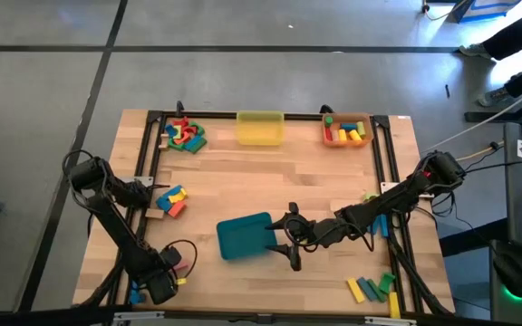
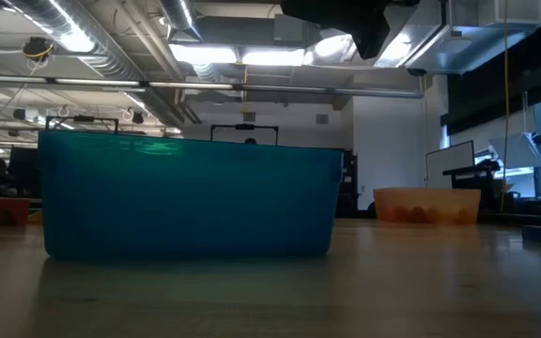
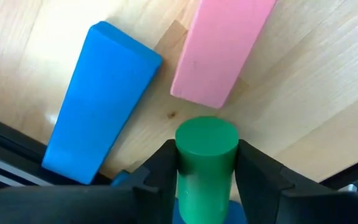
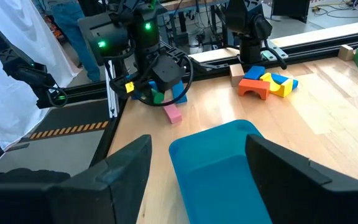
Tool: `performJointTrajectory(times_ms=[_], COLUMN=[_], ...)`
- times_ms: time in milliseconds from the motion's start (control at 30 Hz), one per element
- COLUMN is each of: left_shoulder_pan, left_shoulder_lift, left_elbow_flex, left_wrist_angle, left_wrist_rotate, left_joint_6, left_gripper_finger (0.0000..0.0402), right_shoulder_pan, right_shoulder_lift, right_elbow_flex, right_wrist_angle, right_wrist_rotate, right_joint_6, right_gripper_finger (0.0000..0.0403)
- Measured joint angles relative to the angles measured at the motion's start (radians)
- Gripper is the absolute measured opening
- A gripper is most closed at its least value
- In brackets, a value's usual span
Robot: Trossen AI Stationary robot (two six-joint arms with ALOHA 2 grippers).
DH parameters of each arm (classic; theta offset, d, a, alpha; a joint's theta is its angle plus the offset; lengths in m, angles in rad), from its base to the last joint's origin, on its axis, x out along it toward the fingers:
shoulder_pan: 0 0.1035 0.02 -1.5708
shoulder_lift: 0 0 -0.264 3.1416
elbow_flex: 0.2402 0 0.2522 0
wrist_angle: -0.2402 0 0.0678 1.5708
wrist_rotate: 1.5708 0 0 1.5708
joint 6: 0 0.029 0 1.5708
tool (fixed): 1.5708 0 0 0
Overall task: Sort blocks by size
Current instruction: Put the green cylindrical block into the orange bin
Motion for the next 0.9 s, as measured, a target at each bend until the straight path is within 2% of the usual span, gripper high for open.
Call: performJointTrajectory(times_ms=[200,333,500,767,900], left_shoulder_pan=[0.034,0.081,0.183,0.406,0.511], left_shoulder_lift=[-0.046,-0.100,-0.185,-0.308,-0.336], left_elbow_flex=[0.051,0.088,0.114,0.123,0.122], left_wrist_angle=[-0.010,-0.036,-0.053,-0.041,0.066], left_wrist_rotate=[-0.001,-0.049,-0.205,-0.434,-0.511], left_joint_6=[0.069,0.158,0.339,0.701,0.899], left_gripper_finger=[0.0112,0.0117,0.0116,0.0120,0.0121], right_shoulder_pan=[-0.001,-0.001,-0.001,-0.010,-0.017], right_shoulder_lift=[0.000,-0.001,0.000,0.000,-0.001], right_elbow_flex=[0.000,0.000,0.000,0.000,0.000], right_wrist_angle=[0.013,0.035,0.032,0.028,0.013], right_wrist_rotate=[0.000,-0.004,-0.011,-0.011,0.024], right_joint_6=[0.001,0.001,0.001,-0.036,-0.081], right_gripper_finger=[0.0262,0.0262,0.0262,0.0262,0.0262])
